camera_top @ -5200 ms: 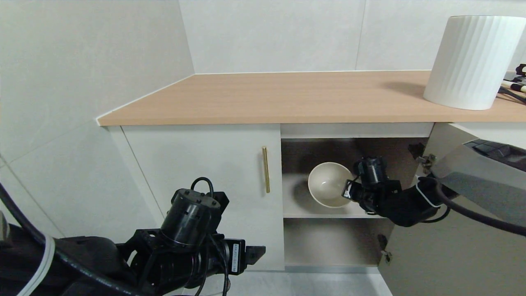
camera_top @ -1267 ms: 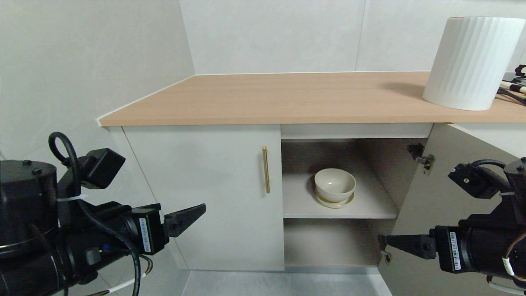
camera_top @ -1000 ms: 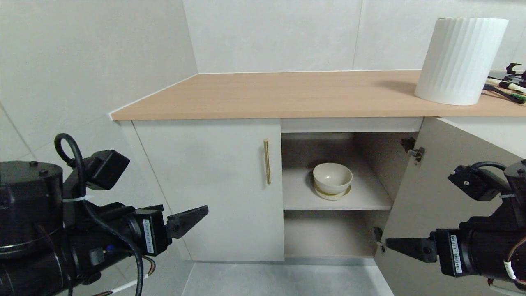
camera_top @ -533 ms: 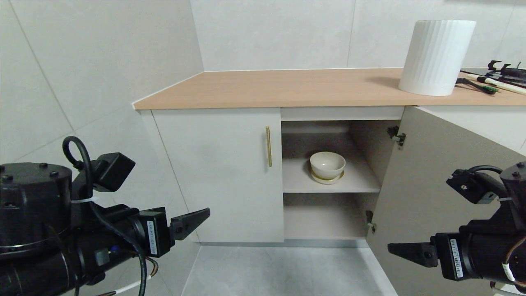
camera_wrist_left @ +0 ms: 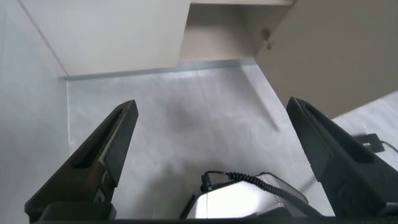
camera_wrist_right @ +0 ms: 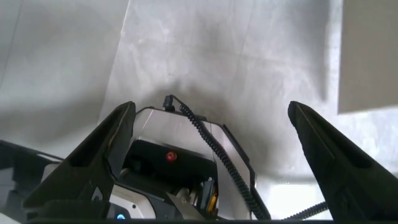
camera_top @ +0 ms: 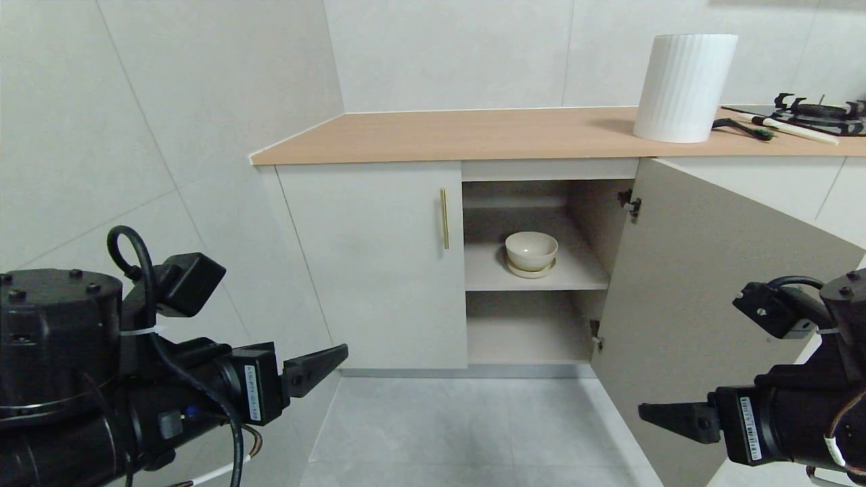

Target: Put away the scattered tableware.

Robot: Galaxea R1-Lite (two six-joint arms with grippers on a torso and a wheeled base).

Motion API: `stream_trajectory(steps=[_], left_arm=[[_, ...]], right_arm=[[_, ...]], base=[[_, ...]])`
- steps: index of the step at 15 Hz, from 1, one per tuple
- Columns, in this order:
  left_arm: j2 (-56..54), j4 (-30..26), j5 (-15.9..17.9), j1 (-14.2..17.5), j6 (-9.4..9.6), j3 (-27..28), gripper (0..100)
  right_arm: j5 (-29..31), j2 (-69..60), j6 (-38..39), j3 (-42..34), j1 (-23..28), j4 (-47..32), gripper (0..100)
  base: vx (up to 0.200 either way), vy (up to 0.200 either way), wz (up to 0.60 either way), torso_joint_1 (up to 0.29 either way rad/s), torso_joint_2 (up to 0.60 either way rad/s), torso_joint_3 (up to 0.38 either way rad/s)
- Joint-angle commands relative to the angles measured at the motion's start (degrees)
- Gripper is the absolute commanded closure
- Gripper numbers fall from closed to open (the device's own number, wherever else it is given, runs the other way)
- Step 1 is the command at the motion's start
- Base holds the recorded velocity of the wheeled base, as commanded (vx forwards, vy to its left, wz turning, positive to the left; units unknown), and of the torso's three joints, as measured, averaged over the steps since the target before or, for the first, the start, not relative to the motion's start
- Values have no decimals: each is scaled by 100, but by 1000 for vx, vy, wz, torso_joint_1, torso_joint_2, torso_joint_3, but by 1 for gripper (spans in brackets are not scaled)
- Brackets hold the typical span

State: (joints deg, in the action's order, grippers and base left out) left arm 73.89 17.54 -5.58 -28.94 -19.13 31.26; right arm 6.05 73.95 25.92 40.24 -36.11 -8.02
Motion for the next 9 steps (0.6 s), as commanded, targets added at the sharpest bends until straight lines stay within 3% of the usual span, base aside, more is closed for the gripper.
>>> stream_trajectory(steps=[1,9], left_arm=[[12,4,-4,-6,-3,3,0],[3,4,-4,-6,5,-6,0]], right_arm=[[2,23,1,1,-1,2,0],[2,-12,1,1,-1,2,0]], base=[[0,0,0,0,0,0],[0,0,0,0,0,0]])
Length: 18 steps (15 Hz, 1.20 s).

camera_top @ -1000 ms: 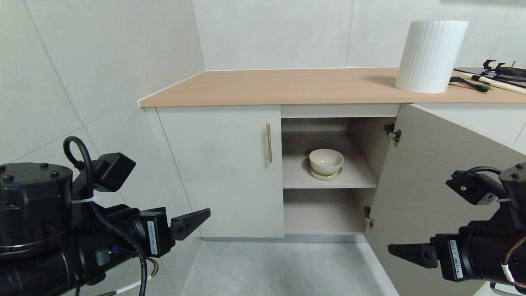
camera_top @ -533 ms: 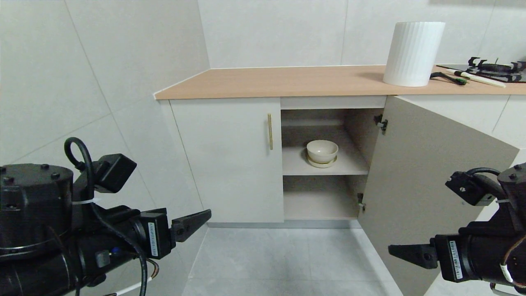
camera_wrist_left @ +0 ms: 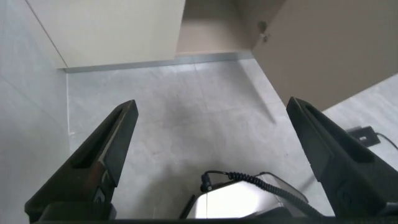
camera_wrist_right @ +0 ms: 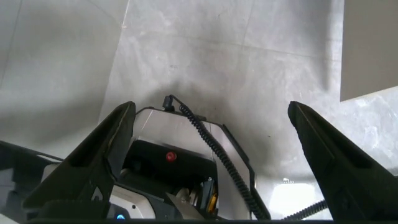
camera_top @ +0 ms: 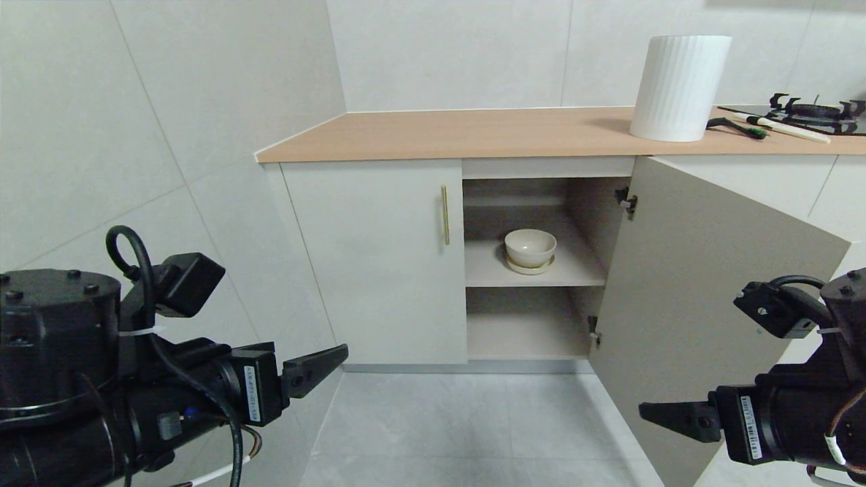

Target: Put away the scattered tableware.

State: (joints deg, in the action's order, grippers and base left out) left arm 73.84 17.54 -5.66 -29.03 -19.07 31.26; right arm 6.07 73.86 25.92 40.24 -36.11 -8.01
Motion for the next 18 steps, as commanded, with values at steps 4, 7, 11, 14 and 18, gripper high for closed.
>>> stream_trajectory(steps=[4,7,11,14,18], left_arm=[[17,-5,-14,-7,70,-14,0],[8,-5,-23,-7,96,-14,0],[17,-5,-23,-7,96,-14,0],[17,-5,-23,-7,87,-14,0],[17,-5,-14,-7,96,-23,0]], right_arm=[[-1,-3,1,28,7,-96,0],[-1,23,-8,107,25,-447,0],[70,32,-236,107,60,-781,0],[439,199,-298,107,86,-913,0],[1318,480,-588,107,798,-1001,0]], base=[[0,-100,0,-1,2,1],[0,-200,0,4,1,-1],[0,-200,0,-1,5,1],[0,-200,0,1,2,1],[0,-100,0,1,5,0]])
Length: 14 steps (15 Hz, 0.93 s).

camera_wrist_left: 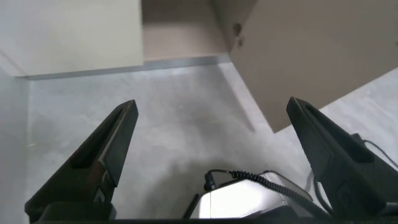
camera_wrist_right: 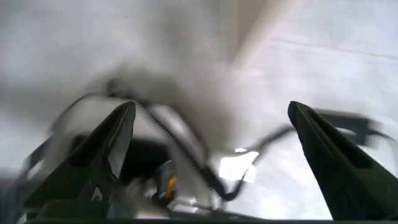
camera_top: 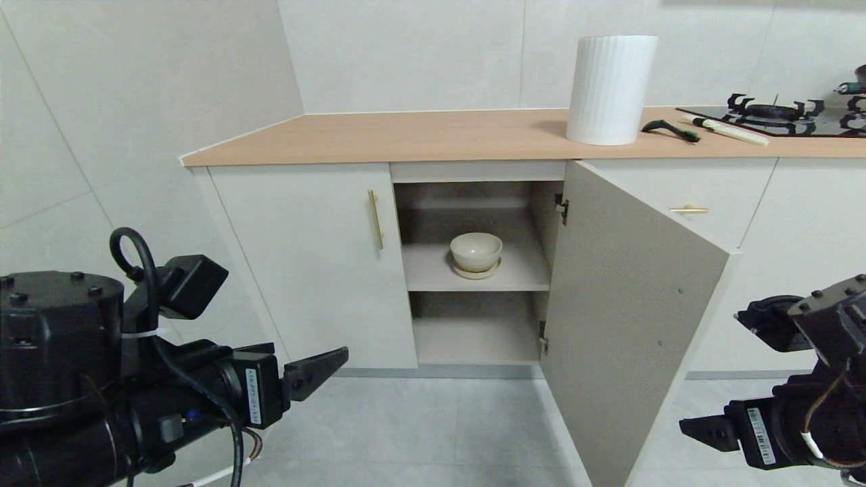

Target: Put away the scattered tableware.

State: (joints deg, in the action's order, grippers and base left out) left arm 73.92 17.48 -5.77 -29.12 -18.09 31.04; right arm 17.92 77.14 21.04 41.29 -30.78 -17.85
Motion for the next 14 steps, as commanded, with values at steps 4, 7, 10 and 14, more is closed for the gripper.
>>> stream_trajectory(steps=[4,7,10,14], left_arm=[[17,1,-3,3,-10,-10,0],[17,-8,-3,3,-10,-10,0],[8,1,-3,3,-10,-10,0],[17,1,-3,3,-10,-10,0]], right_arm=[[660,38,-751,11,1285,1,0],[722,187,-838,55,1839,651,0],[704,381,-777,-7,2032,1750,0],[695,802,-496,-42,2208,2523,0]], base=[[0,0,0,0,0,0],[0,0,0,0,0,0],[0,0,0,0,0,0],[0,0,0,0,0,0]])
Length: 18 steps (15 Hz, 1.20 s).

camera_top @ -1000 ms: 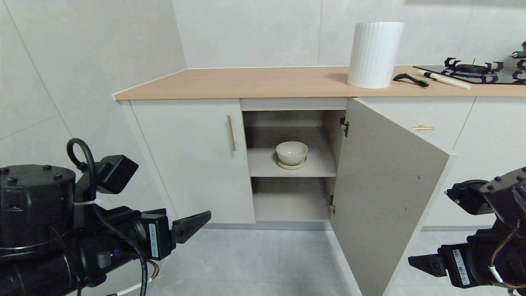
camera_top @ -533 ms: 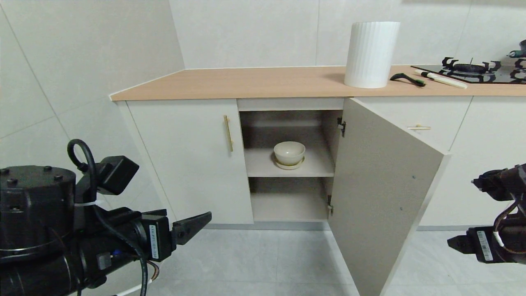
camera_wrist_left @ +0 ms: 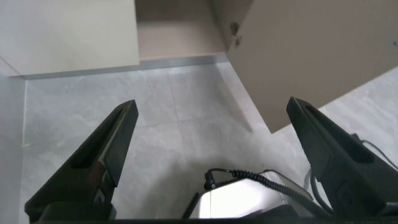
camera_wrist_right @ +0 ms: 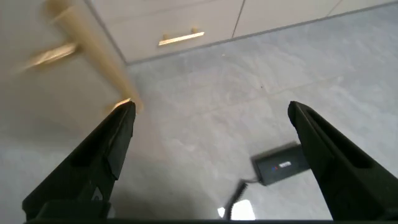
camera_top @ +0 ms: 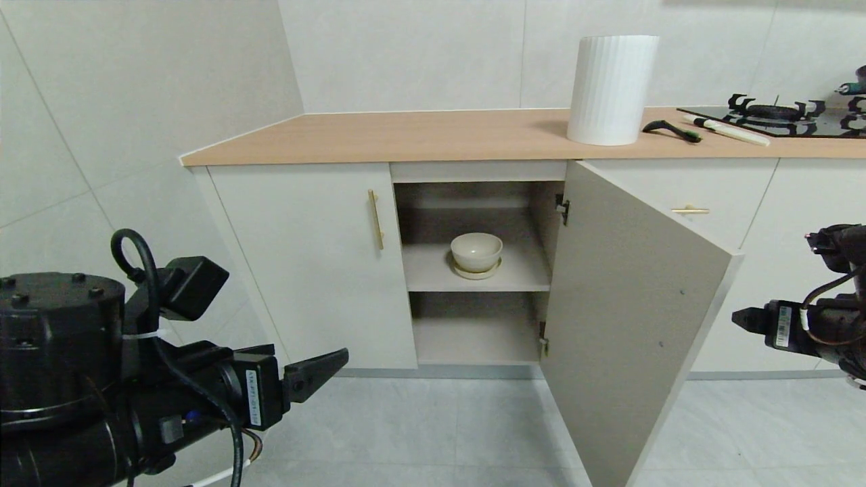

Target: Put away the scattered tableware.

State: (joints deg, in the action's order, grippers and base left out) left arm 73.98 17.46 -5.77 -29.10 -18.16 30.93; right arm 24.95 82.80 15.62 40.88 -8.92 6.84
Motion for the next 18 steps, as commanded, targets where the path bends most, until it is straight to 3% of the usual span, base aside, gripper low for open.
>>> stream_trajectory(steps=[1,8,13,18], left_arm=[[2,3,-12,1,-3,10,0],[11,3,-3,10,-3,10,0],[-16,21,-21,18,-21,27,0],[2,-5,-3,27,-29,10,0]], right_arm=[[1,307,117,-1,13,98,0],[-43,685,583,8,-92,617,0],[-122,694,1154,-1,-883,608,0],[-1019,1432,1181,421,-1894,617,0]], base=[[0,0,0,0,0,0],[0,0,0,0,0,0],[0,0,0,0,0,0],[0,0,0,0,0,0]])
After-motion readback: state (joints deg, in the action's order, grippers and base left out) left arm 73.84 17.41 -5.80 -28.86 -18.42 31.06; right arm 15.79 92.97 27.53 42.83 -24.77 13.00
